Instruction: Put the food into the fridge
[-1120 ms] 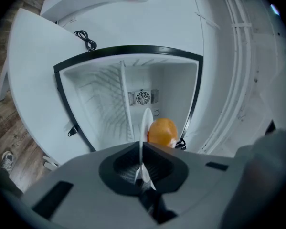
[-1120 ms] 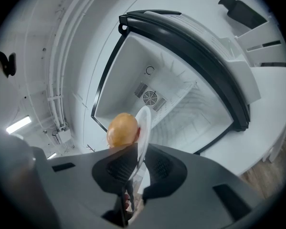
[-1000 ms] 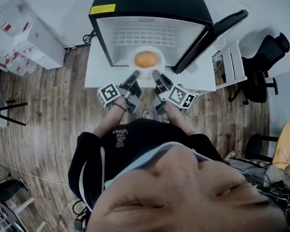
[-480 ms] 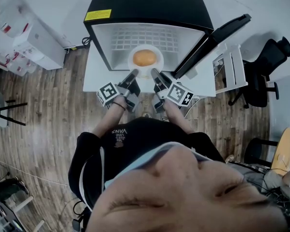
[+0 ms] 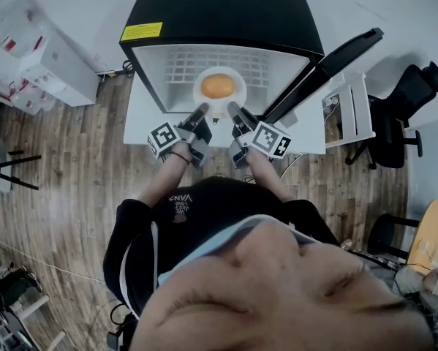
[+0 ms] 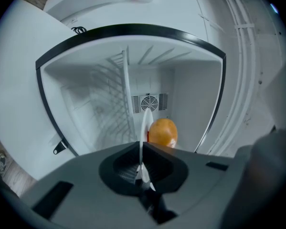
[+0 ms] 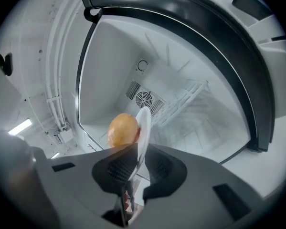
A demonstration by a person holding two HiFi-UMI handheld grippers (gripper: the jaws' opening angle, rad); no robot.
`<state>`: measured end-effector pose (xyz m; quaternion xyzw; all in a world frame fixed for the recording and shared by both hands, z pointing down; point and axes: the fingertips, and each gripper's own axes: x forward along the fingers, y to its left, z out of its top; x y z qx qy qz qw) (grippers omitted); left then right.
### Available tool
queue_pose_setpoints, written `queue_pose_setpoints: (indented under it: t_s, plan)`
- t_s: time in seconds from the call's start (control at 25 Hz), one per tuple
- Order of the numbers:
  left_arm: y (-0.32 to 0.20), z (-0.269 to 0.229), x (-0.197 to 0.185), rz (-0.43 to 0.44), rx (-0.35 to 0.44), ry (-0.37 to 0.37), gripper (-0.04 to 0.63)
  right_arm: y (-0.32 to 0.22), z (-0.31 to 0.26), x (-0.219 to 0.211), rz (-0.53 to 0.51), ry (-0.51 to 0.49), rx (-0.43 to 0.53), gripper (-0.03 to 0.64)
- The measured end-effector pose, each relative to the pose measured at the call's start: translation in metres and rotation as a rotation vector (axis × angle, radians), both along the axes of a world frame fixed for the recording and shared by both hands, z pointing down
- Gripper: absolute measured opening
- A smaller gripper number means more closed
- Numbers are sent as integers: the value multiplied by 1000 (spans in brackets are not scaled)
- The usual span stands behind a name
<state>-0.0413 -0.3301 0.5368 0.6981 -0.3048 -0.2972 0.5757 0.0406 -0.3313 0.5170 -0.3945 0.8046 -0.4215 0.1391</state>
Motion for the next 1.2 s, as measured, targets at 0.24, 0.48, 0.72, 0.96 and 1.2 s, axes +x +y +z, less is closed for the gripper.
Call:
queue_pose_setpoints:
  t_s: [0.24,0.48,0.72,0.96,1.2]
  plan:
    - [-15,4,2,-4,-10,3,23,-16,5,1,-4,0,-9,38]
    - [-26,9,4,-5,-19,-8,23,-27,10,5,-4,-5,-22,38]
    - [-38,13,5,-11,-36,-1,23,-40,15,5,-5,0,-33,38]
    - [-48,12,4,-23,-36,23,23,-50,14,5,-8,-2,-33,38]
    - [-54,9,3,-33,-34,56,24,-57,13,5,-10,-2,-31,42]
